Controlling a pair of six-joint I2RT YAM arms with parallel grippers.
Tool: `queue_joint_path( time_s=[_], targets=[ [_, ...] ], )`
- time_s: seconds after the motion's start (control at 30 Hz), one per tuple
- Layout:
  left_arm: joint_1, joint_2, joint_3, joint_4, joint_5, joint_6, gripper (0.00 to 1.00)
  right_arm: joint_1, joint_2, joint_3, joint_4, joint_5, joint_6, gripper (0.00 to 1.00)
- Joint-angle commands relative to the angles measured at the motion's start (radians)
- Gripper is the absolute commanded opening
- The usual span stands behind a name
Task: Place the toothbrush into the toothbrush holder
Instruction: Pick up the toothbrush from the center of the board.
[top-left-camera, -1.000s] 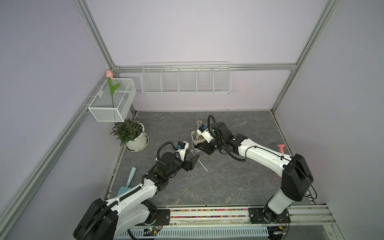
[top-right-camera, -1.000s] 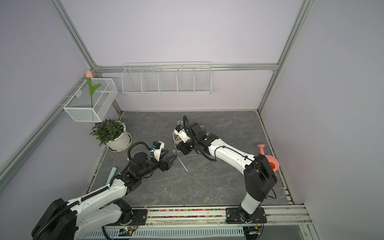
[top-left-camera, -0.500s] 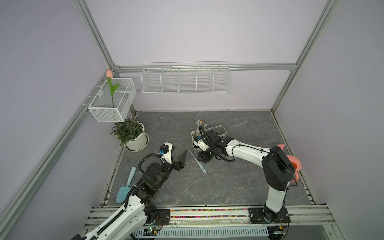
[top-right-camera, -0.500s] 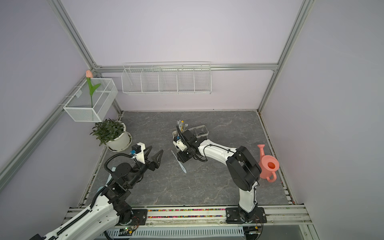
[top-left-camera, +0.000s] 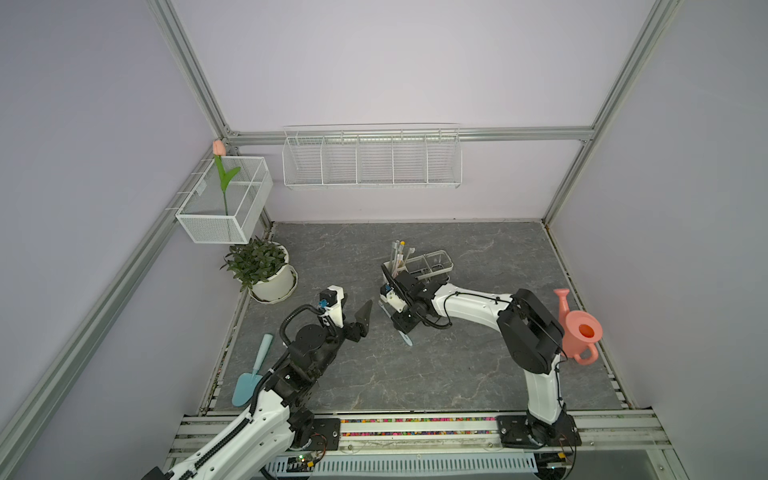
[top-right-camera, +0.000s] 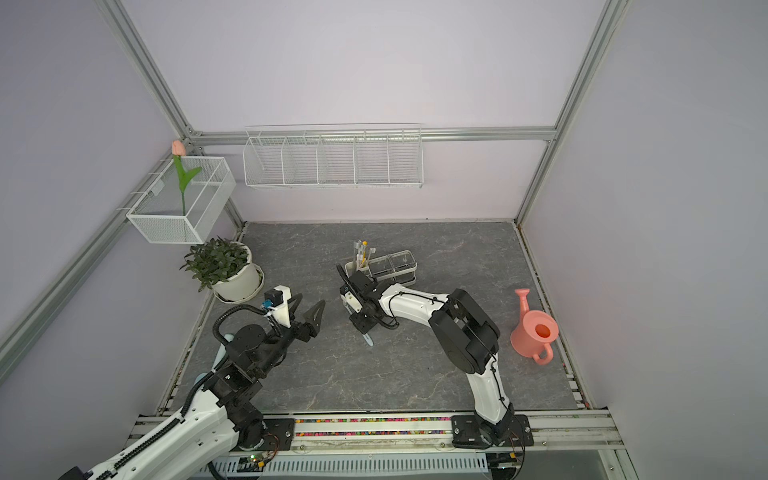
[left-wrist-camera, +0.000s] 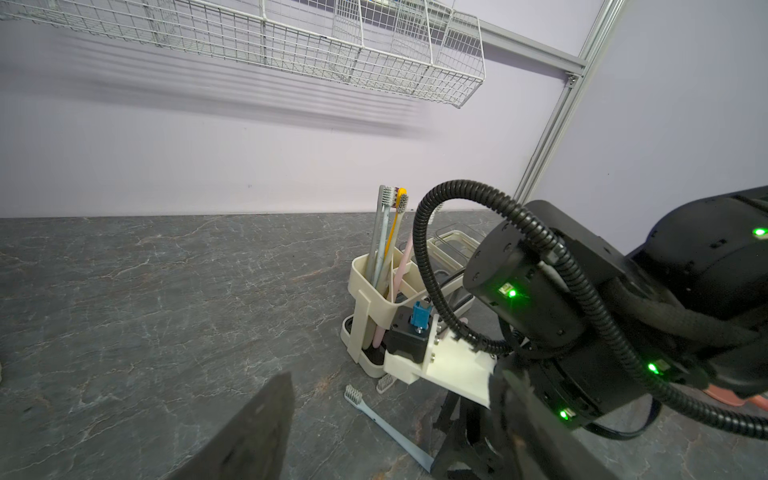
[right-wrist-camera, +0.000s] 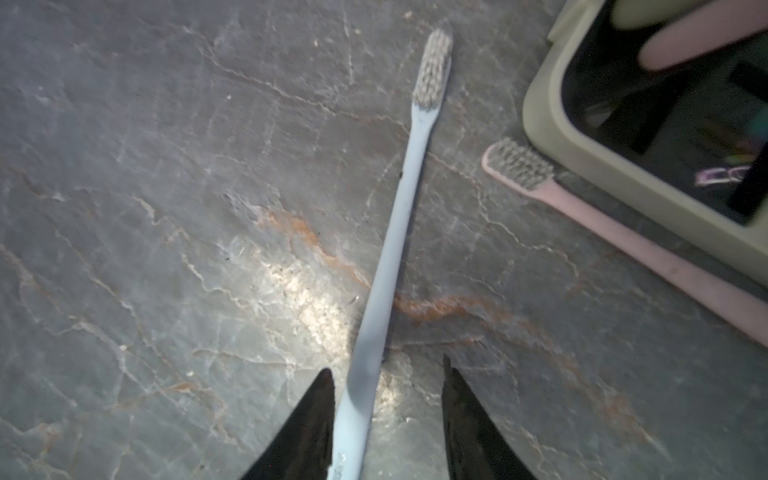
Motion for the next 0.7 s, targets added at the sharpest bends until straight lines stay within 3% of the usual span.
queue_joint_path(
  time_s=[0.0, 0.3, 0.5, 0.67],
  targets=[
    [-0.003, 0.001, 0.002, -0.004, -0.012, -0.01, 0.78, 0.006, 0.047, 0.038, -0.036, 0.039, -0.018, 0.45],
    [-0.002, -0.005, 0.002, -0.008, -0.024, -0.014, 0.78, 0.027, 0.083, 0.067, -0.052, 0.034, -0.019, 0.44],
    [-0.003, -0.001, 0.004, -0.011, -0.033, -0.018, 0.78, 0.041, 0.112, 0.088, -0.09, 0.054, -0.02, 0.23],
    [-0.002, -0.016, 0.005, -0.026, -0.05, -0.025, 0.78, 0.057, 0.151, 0.122, -0.171, 0.089, -0.025, 0.19]
  ],
)
